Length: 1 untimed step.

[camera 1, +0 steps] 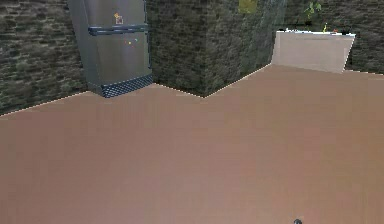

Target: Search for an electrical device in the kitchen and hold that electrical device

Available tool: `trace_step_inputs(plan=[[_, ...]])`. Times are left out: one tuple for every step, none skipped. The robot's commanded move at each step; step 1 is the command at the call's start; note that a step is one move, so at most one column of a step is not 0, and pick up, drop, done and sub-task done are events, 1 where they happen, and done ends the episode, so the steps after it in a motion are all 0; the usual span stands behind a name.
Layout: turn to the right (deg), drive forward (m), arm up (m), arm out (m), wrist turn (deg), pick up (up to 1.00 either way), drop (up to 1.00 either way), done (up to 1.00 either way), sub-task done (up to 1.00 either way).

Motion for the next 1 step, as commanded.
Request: trace_step_inputs(plan=[[0.0,0.0,0.5,0.0,0.0,0.0,0.0,0.0,0.0]])
